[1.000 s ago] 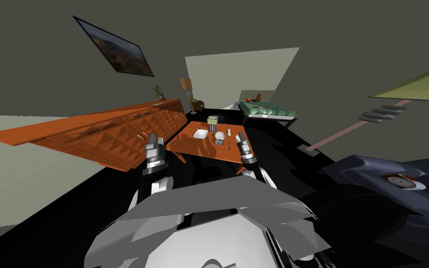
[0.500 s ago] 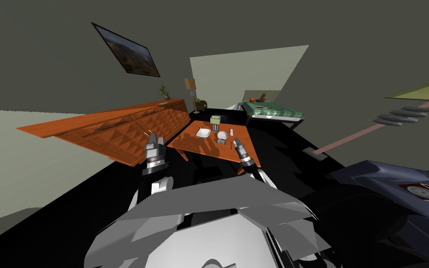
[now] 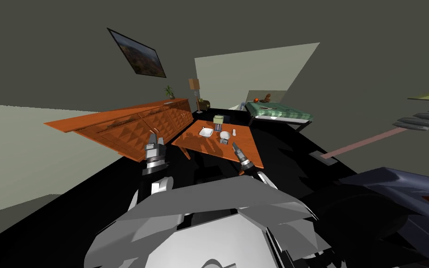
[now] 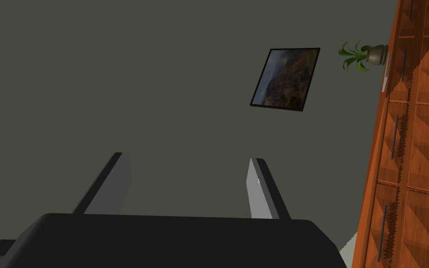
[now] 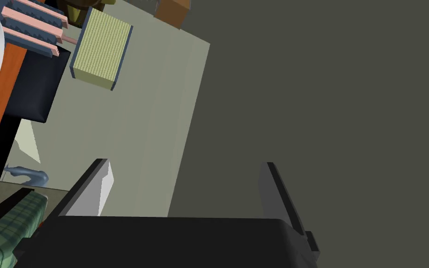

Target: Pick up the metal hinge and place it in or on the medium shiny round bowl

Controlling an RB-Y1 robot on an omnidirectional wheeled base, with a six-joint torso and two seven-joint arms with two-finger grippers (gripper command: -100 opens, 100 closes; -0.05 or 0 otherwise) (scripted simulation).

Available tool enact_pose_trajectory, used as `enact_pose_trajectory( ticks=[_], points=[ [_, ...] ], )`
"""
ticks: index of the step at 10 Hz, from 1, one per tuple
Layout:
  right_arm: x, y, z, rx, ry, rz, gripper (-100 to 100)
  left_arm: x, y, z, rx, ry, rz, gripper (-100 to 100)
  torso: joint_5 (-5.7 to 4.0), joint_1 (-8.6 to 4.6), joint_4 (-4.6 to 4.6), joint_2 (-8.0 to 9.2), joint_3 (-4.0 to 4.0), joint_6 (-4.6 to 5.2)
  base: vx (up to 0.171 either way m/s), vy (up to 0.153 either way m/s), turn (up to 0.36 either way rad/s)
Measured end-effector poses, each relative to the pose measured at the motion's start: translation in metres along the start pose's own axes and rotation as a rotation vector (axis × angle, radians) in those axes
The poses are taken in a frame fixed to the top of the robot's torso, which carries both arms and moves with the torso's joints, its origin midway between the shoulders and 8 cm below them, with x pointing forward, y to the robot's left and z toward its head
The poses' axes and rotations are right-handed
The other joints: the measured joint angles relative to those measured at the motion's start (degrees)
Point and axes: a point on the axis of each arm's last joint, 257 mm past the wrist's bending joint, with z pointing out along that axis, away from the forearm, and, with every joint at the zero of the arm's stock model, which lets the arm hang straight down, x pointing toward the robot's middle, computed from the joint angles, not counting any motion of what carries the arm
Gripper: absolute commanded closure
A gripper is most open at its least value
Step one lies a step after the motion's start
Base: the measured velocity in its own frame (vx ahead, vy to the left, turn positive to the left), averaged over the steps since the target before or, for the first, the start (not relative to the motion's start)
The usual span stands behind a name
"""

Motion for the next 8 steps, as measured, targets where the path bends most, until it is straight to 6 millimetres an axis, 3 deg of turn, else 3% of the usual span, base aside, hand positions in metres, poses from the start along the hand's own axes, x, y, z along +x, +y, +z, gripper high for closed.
enact_pose_trajectory(
  ticks=[8],
  points=[
    [0.041, -0.098, -0.065, 0.211, 0.226, -0.099, -100, 0.000, 0.000, 0.000, 0.000, 0.000, 0.000, 0, 0.03, 0.09, -0.01, -0.07, -0.04, -0.02, -0.011, 0.039, 0.117]
  ],
)
